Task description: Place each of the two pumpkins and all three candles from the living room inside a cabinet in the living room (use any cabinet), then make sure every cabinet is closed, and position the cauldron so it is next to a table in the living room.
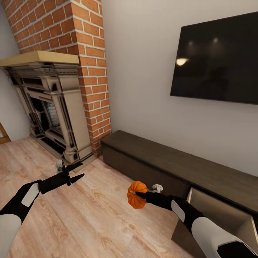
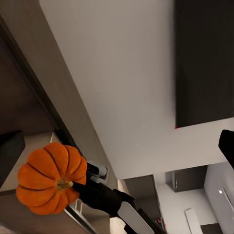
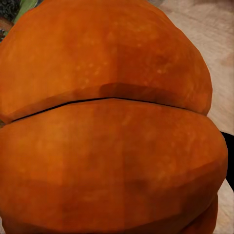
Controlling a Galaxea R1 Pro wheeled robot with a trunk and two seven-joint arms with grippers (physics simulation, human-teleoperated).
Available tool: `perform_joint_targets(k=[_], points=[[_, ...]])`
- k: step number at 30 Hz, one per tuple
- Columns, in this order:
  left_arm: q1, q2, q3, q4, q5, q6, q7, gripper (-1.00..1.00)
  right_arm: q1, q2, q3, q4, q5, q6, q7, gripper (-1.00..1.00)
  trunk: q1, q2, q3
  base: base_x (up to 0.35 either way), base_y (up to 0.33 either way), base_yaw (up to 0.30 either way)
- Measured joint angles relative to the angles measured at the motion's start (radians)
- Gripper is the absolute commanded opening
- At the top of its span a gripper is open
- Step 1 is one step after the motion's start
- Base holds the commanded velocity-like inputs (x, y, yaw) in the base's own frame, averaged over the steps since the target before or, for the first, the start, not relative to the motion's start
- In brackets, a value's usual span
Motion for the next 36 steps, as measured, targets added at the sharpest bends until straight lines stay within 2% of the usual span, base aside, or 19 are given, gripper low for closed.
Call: perform_joint_targets(k=[23, 36], points=[[0.000, -0.004, -0.001, 0.001, 0.000, 0.001, 0.000, 1.00, 0.000, 0.000, 0.000, 0.000, 0.000, 0.000, 0.000, -1.00, -0.088, 0.161, 0.072, 0.000, 0.000, 0.000], [0.000, -0.003, 0.001, 0.035, 0.002, 0.000, 0.000, 1.00, 0.000, 0.001, 0.000, -0.001, -0.002, 0.001, 0.002, -1.00, -0.138, 0.252, 0.113, 0.000, 0.000, 0.000]])
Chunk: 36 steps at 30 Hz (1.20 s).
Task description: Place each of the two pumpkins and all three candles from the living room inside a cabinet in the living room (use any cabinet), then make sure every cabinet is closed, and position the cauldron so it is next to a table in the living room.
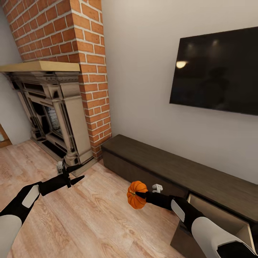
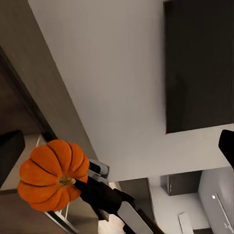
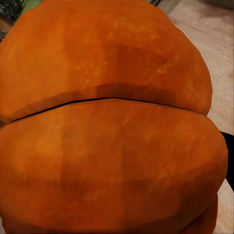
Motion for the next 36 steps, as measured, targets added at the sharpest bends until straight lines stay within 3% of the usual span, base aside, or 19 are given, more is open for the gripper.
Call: perform_joint_targets(k=[14, 36], points=[[0.000, 0.000, 0.000, 0.003, -0.001, 0.000, 0.003, 1.00, 0.000, 0.000, -0.001, -0.002, 0.000, -0.001, 0.002, -1.00, -0.054, 0.098, 0.044, 0.000, 0.000, 0.000], [0.000, 0.000, 0.000, 0.043, 0.000, -0.006, 0.003, 1.00, 0.000, 0.004, 0.000, -0.006, 0.001, -0.003, 0.006, -1.00, -0.054, 0.098, 0.041, 0.000, 0.000, 0.024]])
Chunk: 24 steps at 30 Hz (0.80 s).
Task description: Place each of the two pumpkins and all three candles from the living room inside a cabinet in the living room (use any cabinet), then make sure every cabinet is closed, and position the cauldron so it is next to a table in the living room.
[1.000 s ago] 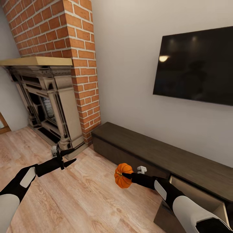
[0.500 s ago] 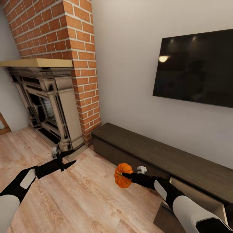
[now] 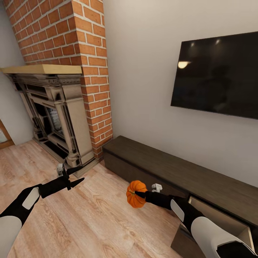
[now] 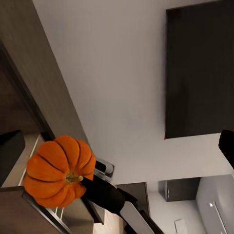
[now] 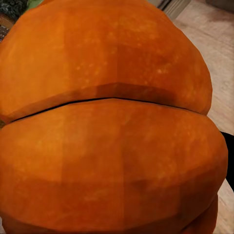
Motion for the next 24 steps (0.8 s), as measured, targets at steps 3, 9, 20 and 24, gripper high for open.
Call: perform_joint_targets(k=[3, 9, 20, 24], points=[[0.000, 0.000, 0.000, 0.000, 0.000, -0.001, 0.001, 1.00, 0.000, 0.000, -0.001, -0.004, 0.000, -0.002, 0.001, -1.00, 0.000, 0.000, 0.000, 0.000, 0.000, 0.001], [0.000, 0.000, 0.001, 0.000, -0.001, -0.002, 0.001, 1.00, 0.000, 0.000, -0.001, -0.015, 0.000, -0.001, 0.007, -1.00, 0.000, 0.000, 0.000, 0.000, 0.000, 0.000], [0.000, 0.000, 0.002, 0.000, -0.002, -0.002, 0.002, 1.00, -0.002, 0.000, -0.001, -0.036, 0.001, 0.001, 0.006, -1.00, 0.000, 0.000, 0.000, 0.000, 0.000, 0.000], [0.000, 0.000, 0.002, 0.000, -0.002, -0.002, 0.002, 1.00, -0.002, 0.000, 0.000, -0.045, 0.003, 0.001, 0.005, -1.00, 0.000, 0.000, 0.000, 0.000, 0.000, 0.000]])
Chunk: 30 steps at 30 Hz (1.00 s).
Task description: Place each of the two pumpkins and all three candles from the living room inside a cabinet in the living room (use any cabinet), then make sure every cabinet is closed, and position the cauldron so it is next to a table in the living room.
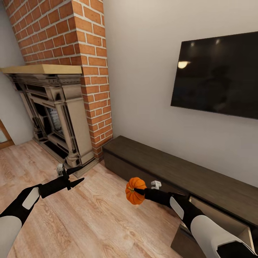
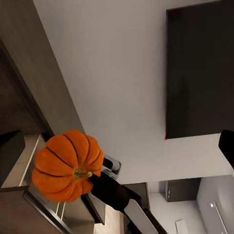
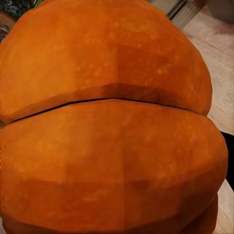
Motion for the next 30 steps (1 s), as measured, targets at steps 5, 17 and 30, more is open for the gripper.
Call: perform_joint_targets(k=[5, 17, 30], points=[[0.000, 0.000, 0.000, 0.000, -0.001, 0.000, 0.000, 1.00, 0.001, -0.001, 0.001, -0.004, 0.008, -0.001, 0.001, -1.00, 0.000, 0.000, 0.000, 0.000, 0.000, 0.000], [0.000, 0.000, 0.000, 0.000, -0.001, 0.000, 0.000, 1.00, 0.023, 0.003, 0.010, -0.017, 0.013, 0.010, -0.001, -1.00, 0.000, 0.000, 0.001, 0.000, 0.000, 0.183], [0.000, -0.001, -0.001, 0.000, -0.001, 0.000, 0.000, 1.00, 0.023, 0.004, 0.086, -0.010, 0.020, 0.009, -0.014, -1.00, 0.000, 0.000, -0.004, 0.000, 0.000, 0.292]])
